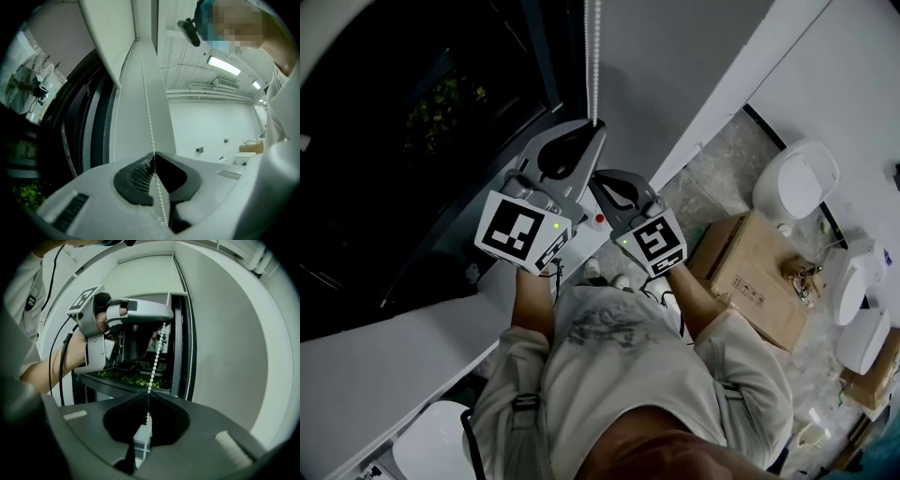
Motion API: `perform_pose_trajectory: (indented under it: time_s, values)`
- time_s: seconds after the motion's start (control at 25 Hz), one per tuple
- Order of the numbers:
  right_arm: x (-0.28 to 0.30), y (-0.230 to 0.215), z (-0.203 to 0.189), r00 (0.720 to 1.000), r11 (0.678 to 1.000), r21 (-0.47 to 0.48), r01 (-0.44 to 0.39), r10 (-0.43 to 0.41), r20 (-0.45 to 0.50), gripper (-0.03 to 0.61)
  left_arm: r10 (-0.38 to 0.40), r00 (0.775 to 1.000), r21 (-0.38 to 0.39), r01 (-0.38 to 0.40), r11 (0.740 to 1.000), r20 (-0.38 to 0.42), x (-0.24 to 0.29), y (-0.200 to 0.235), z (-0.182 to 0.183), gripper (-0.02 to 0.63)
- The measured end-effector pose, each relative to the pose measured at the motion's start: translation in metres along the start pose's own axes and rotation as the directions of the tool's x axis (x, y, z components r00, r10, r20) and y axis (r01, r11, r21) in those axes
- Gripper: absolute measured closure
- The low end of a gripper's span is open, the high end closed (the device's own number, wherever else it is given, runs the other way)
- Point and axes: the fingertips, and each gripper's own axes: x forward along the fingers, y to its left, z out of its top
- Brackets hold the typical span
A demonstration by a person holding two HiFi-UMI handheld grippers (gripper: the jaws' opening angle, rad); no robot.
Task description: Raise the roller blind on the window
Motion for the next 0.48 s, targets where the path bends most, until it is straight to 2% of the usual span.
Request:
perform_pose_trajectory:
  time_s: [0.48]
  values:
    - [0.006, -0.003, -0.033, 0.997, 1.0, -0.012, 0.012, -0.013, -0.072, 0.568, -0.002, 0.998, -0.047, -0.001, 0.999, -0.062, -0.002, 0.004, -0.035, 0.6]
